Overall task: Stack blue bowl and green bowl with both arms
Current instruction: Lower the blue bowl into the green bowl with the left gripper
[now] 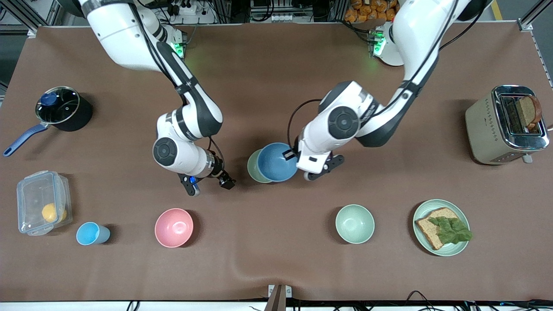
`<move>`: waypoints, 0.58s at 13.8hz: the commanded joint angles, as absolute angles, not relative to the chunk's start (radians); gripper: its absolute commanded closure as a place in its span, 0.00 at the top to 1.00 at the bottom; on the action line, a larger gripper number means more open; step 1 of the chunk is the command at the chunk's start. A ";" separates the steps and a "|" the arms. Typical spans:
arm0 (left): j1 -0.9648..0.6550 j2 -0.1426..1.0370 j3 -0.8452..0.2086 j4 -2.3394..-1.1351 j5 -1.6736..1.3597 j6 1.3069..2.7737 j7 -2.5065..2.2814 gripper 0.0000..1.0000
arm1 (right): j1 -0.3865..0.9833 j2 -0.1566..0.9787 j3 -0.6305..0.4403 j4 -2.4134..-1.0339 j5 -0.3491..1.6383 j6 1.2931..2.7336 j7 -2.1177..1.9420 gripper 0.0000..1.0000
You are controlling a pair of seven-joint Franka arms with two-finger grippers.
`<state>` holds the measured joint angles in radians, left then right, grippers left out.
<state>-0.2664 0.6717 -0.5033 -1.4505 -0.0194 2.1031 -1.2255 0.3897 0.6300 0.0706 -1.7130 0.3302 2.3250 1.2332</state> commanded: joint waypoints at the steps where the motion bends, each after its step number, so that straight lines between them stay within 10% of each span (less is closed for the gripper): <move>1: -0.320 0.707 -0.474 -1.413 -0.031 2.115 -1.313 0.00 | 0.391 0.649 0.074 -1.690 0.328 2.326 1.266 1.00; 8: -0.379 0.781 -0.450 -1.414 -0.014 2.197 -1.307 0.00 | 0.419 0.686 0.072 -1.697 0.327 2.410 1.336 1.00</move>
<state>-0.3504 0.7545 -0.4748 -1.4414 -0.0194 2.1732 -1.3014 0.4076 0.6648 0.0718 -1.7122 0.3302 2.3950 1.2996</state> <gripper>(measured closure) 0.956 0.000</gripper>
